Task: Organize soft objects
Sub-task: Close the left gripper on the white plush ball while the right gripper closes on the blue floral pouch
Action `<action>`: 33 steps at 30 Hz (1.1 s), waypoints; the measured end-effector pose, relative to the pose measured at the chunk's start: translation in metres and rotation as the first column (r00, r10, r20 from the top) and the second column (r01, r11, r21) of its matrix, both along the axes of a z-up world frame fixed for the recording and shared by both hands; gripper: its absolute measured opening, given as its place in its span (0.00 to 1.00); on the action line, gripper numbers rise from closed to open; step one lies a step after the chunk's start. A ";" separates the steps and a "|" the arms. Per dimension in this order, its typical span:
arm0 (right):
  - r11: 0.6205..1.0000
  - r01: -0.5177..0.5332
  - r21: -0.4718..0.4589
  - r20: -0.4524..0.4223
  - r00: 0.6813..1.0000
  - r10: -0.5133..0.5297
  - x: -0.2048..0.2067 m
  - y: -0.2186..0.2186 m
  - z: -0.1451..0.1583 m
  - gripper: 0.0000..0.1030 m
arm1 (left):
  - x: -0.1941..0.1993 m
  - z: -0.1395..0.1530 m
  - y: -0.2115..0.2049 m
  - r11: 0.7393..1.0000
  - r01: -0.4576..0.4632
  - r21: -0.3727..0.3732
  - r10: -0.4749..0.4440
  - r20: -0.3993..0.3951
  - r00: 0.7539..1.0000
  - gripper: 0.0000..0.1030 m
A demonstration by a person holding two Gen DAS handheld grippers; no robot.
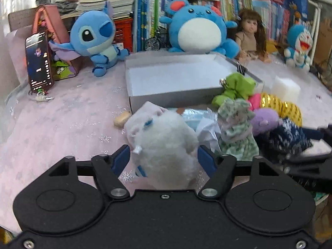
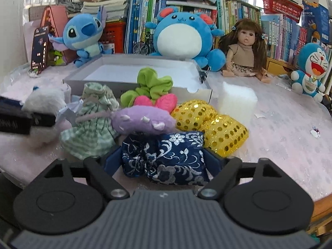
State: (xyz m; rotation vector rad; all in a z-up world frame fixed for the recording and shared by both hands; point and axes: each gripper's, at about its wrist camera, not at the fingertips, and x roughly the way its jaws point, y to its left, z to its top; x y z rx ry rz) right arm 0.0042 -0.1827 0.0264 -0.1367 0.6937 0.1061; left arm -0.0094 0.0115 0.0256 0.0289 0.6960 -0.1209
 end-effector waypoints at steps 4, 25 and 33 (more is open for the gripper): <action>0.999 0.014 0.030 -0.038 0.999 -0.013 0.001 -0.004 -0.009 0.84 | 0.003 -0.005 0.005 1.000 -0.002 -0.027 0.001 -0.038 0.999 0.46; 0.992 0.025 0.121 0.197 0.979 -0.048 0.006 -0.025 0.067 0.53 | 0.034 0.047 0.022 0.988 -0.019 -0.150 0.028 0.056 0.998 0.37; 0.973 0.008 0.229 0.163 0.986 -0.047 0.069 -0.037 0.070 0.53 | 0.094 0.061 0.022 0.974 0.004 -0.224 0.012 0.067 0.998 0.37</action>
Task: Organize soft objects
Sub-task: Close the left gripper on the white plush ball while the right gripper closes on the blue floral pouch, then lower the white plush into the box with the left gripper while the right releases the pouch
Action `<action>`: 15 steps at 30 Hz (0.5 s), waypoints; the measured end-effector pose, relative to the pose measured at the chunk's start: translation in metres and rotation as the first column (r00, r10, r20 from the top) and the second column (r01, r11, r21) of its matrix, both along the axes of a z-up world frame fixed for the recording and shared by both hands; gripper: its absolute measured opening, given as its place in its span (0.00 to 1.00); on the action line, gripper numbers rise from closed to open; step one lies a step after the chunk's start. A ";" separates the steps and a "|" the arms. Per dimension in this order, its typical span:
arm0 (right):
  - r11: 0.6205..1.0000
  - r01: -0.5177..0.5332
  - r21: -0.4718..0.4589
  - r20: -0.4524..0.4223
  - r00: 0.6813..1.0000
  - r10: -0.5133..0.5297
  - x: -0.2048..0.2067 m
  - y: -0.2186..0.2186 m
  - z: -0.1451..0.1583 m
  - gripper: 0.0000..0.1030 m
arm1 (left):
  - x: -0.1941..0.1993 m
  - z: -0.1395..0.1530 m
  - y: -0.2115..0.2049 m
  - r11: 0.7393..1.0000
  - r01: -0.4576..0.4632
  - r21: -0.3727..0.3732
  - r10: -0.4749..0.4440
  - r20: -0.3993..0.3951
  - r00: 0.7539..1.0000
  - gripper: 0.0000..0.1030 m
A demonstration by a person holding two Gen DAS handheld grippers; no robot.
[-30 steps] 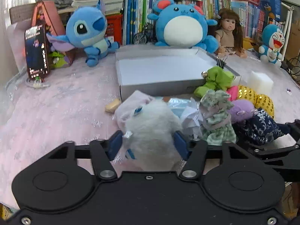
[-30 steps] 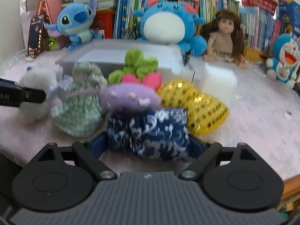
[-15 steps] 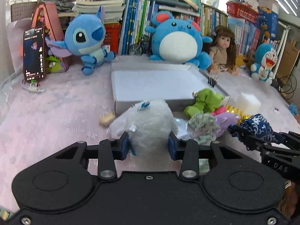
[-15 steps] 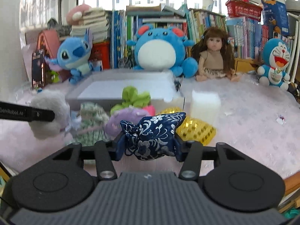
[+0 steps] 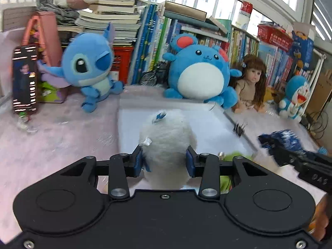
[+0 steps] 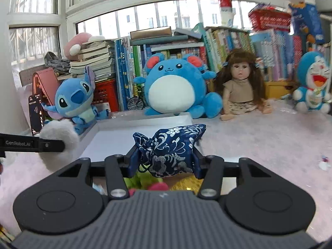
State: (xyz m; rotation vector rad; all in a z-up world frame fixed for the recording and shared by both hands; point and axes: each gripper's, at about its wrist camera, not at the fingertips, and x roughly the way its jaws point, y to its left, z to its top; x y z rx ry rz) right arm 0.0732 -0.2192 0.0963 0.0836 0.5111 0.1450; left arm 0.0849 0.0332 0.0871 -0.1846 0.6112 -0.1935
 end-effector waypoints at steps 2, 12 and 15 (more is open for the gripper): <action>0.999 -0.019 0.030 -0.022 1.000 0.019 0.019 -0.001 -0.002 0.53 | 0.019 0.001 -0.002 0.999 0.019 -0.039 -0.020 -0.015 1.000 0.37; 0.992 -0.115 0.055 -0.146 0.982 0.122 0.096 0.014 -0.030 0.53 | 0.102 -0.031 -0.016 0.990 0.027 -0.135 -0.048 -0.151 0.987 0.37; 0.990 -0.127 0.057 -0.184 0.974 0.135 0.111 0.017 -0.040 0.53 | 0.121 -0.047 -0.019 0.984 0.021 -0.179 -0.060 -0.212 0.975 0.37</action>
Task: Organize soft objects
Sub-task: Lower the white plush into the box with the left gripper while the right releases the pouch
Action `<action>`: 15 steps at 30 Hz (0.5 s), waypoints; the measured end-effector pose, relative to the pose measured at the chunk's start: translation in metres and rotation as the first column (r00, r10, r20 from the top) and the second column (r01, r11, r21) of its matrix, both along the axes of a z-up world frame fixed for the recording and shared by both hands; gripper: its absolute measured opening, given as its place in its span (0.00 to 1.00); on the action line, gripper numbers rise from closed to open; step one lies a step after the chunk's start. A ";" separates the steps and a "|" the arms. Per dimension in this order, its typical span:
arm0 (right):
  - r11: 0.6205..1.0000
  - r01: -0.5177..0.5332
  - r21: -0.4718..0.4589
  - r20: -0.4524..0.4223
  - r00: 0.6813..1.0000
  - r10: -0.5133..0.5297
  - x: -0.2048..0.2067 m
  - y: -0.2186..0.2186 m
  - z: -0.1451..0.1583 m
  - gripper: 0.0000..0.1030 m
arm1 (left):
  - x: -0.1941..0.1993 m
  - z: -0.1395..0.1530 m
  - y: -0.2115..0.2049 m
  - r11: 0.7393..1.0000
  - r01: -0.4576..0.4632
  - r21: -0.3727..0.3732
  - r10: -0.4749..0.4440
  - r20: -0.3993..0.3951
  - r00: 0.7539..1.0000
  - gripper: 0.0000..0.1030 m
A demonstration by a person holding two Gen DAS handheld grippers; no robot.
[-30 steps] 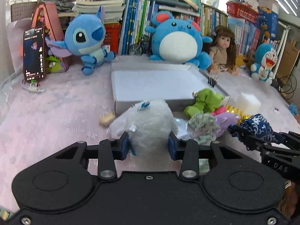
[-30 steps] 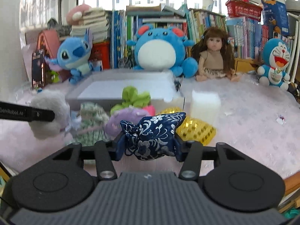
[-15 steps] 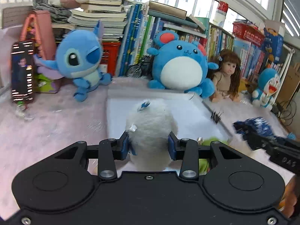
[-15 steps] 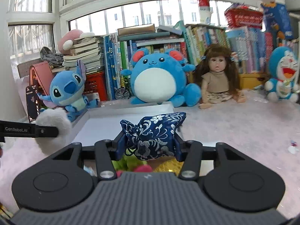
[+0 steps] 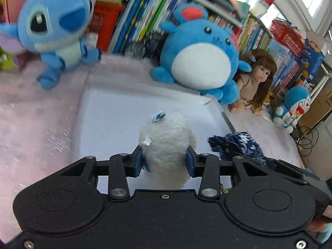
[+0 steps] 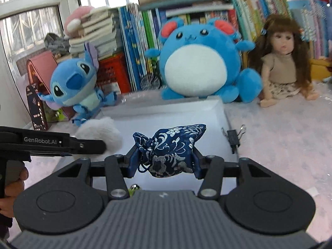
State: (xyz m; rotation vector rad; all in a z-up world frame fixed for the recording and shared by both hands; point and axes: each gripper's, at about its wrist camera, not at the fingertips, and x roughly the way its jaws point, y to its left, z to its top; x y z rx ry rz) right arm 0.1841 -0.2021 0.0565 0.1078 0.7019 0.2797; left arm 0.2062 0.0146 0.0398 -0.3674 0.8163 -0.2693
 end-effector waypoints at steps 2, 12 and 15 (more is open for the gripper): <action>1.000 -0.005 0.005 -0.026 1.000 0.005 0.009 0.001 -0.006 0.53 | 0.005 -0.007 -0.003 1.000 -0.003 0.004 0.003 -0.014 1.000 0.37; 1.000 -0.017 0.019 -0.099 0.995 0.019 0.027 0.005 -0.025 0.53 | 0.017 -0.023 -0.011 1.000 -0.009 0.013 0.009 -0.055 0.998 0.37; 1.000 -0.016 0.013 -0.114 0.993 0.018 0.029 0.006 -0.030 0.53 | 0.018 -0.026 -0.010 1.000 -0.012 0.013 0.013 -0.060 0.998 0.37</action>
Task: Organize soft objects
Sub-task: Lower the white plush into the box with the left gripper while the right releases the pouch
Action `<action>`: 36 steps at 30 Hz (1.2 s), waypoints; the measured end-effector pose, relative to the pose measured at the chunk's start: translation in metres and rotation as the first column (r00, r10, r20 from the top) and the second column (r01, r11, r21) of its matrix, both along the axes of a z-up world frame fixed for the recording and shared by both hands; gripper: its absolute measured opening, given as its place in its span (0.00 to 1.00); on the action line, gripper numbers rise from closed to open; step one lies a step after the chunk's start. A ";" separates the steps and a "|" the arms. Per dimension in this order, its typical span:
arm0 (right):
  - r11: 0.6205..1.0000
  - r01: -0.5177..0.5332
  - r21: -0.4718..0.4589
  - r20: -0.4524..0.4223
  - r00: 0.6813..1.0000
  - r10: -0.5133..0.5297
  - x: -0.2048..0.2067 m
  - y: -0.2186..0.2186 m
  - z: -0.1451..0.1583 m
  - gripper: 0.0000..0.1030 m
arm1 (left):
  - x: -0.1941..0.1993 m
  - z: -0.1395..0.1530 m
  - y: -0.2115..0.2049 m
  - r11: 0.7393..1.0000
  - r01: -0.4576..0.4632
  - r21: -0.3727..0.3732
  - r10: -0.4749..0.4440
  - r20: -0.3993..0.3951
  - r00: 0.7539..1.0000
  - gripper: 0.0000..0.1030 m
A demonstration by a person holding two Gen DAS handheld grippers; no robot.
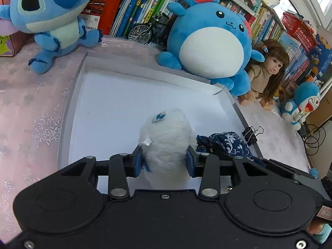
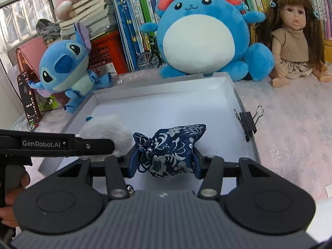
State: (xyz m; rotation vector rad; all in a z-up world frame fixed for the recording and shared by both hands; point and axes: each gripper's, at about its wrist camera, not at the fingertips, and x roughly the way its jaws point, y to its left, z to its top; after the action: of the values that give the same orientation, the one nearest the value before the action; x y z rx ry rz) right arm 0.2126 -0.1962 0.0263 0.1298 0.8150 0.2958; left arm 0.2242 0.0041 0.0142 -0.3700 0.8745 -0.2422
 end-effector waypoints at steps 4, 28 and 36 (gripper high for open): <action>1.000 -0.005 -0.005 -0.001 1.000 0.005 0.000 0.001 -0.003 0.53 | 0.002 -0.001 0.001 1.000 -0.005 -0.006 0.005 -0.006 1.000 0.37; 1.000 -0.004 0.015 0.014 1.000 0.004 -0.004 -0.003 0.000 0.83 | -0.007 0.006 0.006 1.000 -0.009 0.008 0.009 0.022 1.000 0.62; 1.000 0.003 0.016 0.074 0.997 -0.004 -0.019 -0.008 0.017 0.89 | -0.027 0.026 0.007 0.999 0.001 0.049 -0.006 0.089 0.996 0.79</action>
State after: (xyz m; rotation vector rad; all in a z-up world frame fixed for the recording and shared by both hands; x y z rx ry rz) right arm 0.1934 -0.2044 0.0434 0.1345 0.7391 0.3021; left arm 0.1971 0.0112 0.0401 -0.3103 0.7922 -0.2386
